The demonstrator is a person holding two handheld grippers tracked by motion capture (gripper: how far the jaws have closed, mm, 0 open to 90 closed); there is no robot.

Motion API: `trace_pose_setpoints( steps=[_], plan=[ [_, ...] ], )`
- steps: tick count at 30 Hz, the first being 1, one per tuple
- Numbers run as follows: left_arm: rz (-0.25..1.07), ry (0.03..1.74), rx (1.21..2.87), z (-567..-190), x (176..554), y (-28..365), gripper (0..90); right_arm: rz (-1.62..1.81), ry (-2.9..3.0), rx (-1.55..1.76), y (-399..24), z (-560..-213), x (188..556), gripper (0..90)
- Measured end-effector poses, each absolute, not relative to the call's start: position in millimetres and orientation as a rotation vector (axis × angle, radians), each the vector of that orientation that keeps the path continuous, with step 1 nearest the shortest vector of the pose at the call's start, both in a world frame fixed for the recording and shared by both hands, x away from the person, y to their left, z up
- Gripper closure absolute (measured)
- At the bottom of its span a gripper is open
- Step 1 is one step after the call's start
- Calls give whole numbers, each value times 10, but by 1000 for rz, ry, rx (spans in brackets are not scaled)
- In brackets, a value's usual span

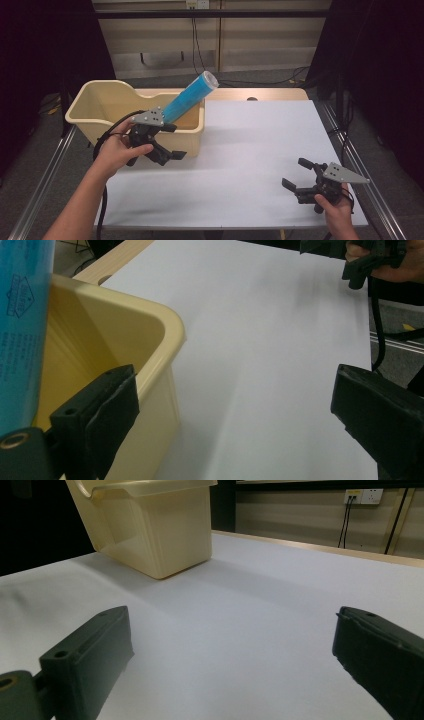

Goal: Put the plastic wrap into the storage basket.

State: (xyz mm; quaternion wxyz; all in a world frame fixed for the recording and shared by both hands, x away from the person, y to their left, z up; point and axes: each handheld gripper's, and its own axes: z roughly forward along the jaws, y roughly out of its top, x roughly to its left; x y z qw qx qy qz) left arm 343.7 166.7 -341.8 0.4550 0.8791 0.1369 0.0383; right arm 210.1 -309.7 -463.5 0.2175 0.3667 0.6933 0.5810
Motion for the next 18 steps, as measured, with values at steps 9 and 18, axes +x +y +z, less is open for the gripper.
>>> trace_pose_setpoints(
  steps=[9,18],
  plan=[
    [101,348,2131,-3517,3385,1704,50,1608,1922,1016,-3095,-4634,2100,22],
    [115,362,2131,-3632,3337,1736,50,1610,1923,1016,-3094,-4636,2100,22]
  ],
)
